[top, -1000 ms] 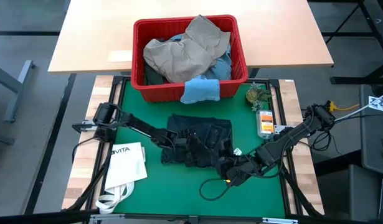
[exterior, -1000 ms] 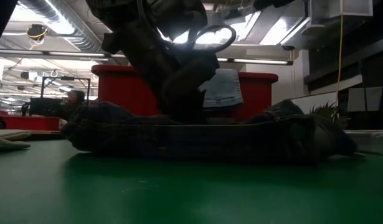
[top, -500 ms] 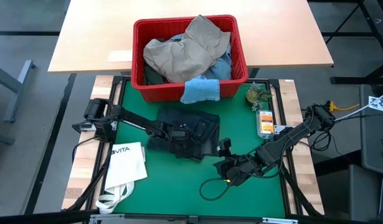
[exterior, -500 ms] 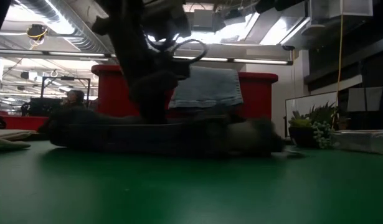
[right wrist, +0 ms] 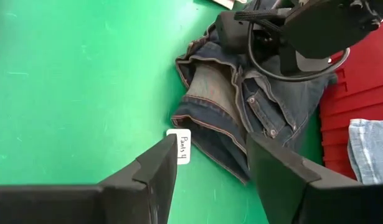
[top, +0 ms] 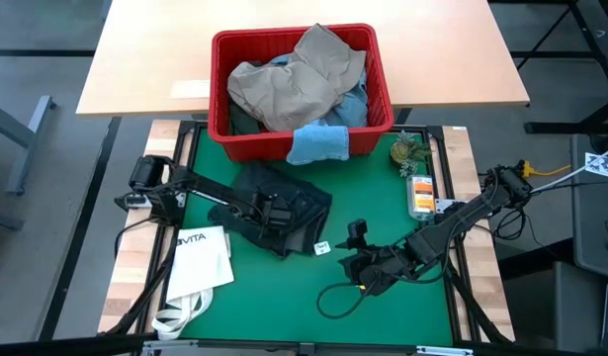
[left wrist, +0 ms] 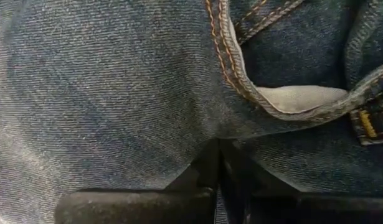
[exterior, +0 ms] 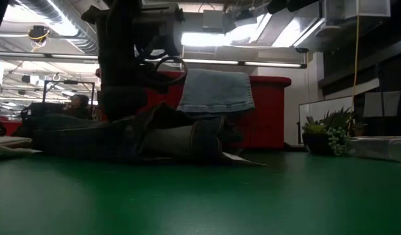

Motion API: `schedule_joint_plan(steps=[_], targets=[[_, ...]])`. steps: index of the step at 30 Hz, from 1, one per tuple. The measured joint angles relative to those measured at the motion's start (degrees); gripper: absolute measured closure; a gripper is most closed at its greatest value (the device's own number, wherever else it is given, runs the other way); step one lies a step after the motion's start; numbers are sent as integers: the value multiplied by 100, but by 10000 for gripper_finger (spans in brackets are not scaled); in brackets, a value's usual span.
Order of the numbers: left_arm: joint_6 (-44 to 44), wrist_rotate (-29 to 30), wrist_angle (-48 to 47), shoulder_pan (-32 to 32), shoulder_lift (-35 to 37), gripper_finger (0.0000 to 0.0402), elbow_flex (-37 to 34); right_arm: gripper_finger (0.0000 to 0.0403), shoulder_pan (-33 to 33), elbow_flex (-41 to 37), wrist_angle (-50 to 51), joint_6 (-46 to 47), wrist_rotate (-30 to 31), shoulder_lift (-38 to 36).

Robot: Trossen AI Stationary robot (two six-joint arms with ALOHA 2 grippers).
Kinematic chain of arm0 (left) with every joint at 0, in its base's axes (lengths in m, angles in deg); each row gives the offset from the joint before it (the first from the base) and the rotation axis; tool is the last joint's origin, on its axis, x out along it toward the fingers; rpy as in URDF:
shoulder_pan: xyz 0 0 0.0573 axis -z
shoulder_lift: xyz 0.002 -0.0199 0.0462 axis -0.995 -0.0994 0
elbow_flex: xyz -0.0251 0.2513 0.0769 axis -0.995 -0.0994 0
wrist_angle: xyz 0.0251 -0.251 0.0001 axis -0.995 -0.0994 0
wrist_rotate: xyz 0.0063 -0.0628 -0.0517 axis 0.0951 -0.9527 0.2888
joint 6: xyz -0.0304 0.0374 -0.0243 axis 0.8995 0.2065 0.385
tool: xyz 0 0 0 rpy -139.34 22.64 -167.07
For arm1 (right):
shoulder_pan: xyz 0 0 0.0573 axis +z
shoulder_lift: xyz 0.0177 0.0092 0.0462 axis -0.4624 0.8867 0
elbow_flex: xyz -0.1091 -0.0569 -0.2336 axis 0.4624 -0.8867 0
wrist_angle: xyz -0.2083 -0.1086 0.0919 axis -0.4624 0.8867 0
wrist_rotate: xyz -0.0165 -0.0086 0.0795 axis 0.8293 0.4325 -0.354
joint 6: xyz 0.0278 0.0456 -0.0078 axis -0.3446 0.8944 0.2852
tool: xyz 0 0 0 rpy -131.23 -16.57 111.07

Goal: Fold Laundry from Bin
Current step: Fold the dark blue pants

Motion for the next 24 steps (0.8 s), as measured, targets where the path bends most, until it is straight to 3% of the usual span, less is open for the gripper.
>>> schedule_joint_plan(steps=[5,14,21,24], targets=[[10,-31,46,59,174,399,-13,212,-2,0,0,0,0,0],[-42,-13,568,168,1088,399,-20,212,-2,0,-2,0,14,0],[-685,930,1647,124,1071,399,-6,212,-2,0,-4,0,59,0],[-923,1073,2066,-22,915,399,0,212,-2,0,-5,0,59,2]])
